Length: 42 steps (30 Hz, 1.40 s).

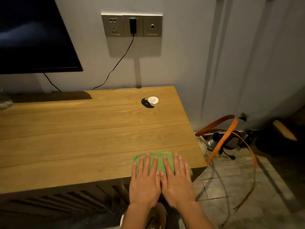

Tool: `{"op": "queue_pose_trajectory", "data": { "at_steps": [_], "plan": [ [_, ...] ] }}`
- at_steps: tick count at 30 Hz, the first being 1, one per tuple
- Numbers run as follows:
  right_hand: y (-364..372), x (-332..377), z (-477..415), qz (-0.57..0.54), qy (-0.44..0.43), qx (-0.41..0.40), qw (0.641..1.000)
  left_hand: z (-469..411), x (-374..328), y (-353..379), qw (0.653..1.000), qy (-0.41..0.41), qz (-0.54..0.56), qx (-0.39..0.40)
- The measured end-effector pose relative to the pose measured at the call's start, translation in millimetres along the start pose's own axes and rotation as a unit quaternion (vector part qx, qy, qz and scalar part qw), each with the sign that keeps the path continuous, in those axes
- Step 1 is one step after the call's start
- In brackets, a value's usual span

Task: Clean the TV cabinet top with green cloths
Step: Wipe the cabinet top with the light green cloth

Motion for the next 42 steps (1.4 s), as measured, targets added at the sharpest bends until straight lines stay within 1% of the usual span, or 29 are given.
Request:
{"op": "queue_pose_trajectory", "data": {
  "at_steps": [4,10,15,19,25,31,36,42],
  "plan": [
    [0,-2,-2,-0.010,0.005,0.023,1.000,0,-1,-3,1.000,-0.012,0.005,0.009],
    [5,-4,-9,-0.022,0.009,0.021,0.999,-7,0,4,1.000,-0.015,0.002,0.006],
    [-1,-10,-42,-0.016,-0.003,0.014,1.000,-37,-4,12,1.000,-0.028,0.008,-0.001],
    [0,-19,-78,-0.008,0.005,-0.012,1.000,-78,-8,17,1.000,-0.007,0.008,-0.003],
    [2,-30,-168,0.002,-0.008,-0.037,0.999,-161,-12,25,1.000,-0.011,-0.012,-0.026],
    [3,-31,-282,0.013,-0.014,-0.056,0.998,-273,-2,34,0.999,-0.018,0.009,-0.043],
    [8,-25,-363,0.026,-0.031,-0.045,0.998,-345,12,40,0.998,-0.029,0.016,-0.044],
    [10,-19,-424,0.036,-0.041,-0.030,0.998,-404,23,46,0.999,-0.031,0.012,-0.038]
  ]
}}
Point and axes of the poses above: each hand's wrist, its own z-axis away from the middle knuckle, its own y-axis out of the palm, x = y × z, the point moved 6 cm from there along -z, towards the middle knuckle, and after that the axes turned 9 degrees about -x, right-handed, at the moved point
